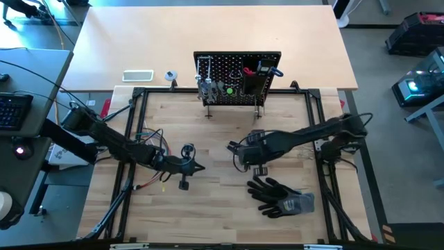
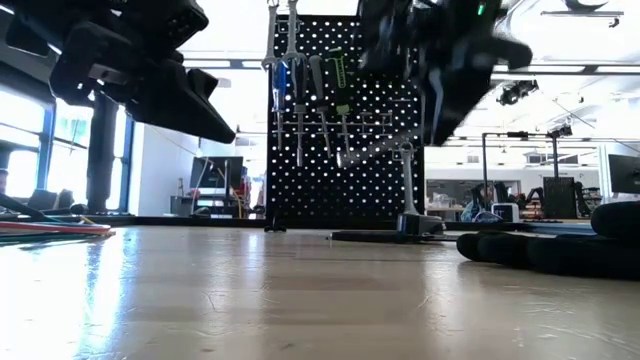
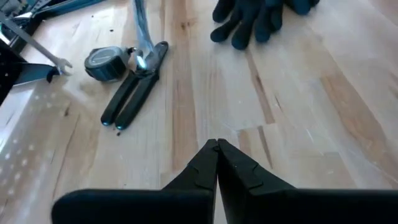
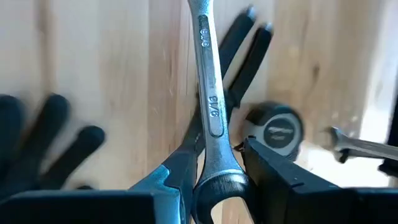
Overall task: Hang tools onto peg board
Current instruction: Hang the wrench on the peg board
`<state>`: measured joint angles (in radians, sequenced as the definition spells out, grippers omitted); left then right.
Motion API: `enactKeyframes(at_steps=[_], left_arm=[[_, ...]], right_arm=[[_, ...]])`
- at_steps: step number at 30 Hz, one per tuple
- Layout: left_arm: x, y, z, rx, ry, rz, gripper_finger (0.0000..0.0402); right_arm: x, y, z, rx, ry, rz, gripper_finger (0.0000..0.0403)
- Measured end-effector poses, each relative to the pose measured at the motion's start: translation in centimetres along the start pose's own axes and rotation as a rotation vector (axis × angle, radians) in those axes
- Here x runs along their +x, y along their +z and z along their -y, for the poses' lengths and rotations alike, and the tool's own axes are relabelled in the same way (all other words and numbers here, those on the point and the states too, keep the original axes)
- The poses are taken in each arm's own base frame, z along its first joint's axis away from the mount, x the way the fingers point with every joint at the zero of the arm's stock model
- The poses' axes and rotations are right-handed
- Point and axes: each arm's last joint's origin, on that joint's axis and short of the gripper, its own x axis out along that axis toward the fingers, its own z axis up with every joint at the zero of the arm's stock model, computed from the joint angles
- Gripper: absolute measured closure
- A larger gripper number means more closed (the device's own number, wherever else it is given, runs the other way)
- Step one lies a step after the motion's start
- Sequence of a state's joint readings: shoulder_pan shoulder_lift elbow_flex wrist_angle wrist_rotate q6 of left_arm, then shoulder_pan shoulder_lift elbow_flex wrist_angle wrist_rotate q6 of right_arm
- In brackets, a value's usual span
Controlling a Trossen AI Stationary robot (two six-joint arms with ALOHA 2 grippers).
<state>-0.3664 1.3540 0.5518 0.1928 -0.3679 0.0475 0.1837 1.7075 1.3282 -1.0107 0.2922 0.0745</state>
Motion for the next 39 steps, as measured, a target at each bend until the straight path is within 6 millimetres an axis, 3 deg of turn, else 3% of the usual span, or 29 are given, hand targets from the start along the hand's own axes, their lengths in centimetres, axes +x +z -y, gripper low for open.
enactKeyframes(at_steps=[5, 9, 15, 19, 27, 33, 39], left_arm=[[0.1, -0.3, 0.1, 0.012, 0.004, -0.026, 0.0400], [0.2, -0.3, 0.1, 0.013, 0.008, -0.029, 0.0400], [0.2, -0.3, 0.0, 0.019, 0.010, -0.030, 0.0400], [0.2, -0.3, -0.2, 0.015, 0.017, -0.031, 0.0400], [0.7, -0.5, -0.9, -0.001, 0.044, -0.042, 0.0400], [1.8, -1.1, -1.1, -0.007, 0.054, -0.071, 0.0400], [3.1, -1.7, -0.8, -0.022, 0.036, -0.075, 0.0400]], right_arm=[[-4.4, -1.4, 1.7, 0.049, -0.064, 0.146, 0.0297], [-7.6, -3.9, 3.3, 0.127, -0.118, 0.260, 0.0297], [-9.8, -8.7, 4.6, 0.274, -0.214, 0.420, 0.0297], [-8.2, -11.5, 4.6, 0.358, -0.285, 0.472, 0.0297], [-1.1, -16.4, 3.0, 0.535, -0.402, 0.517, 0.0297], [2.3, -17.6, 2.2, 0.552, -0.475, 0.538, 0.0297], [3.1, -18.1, 2.1, 0.534, -0.547, 0.509, 0.0297]])
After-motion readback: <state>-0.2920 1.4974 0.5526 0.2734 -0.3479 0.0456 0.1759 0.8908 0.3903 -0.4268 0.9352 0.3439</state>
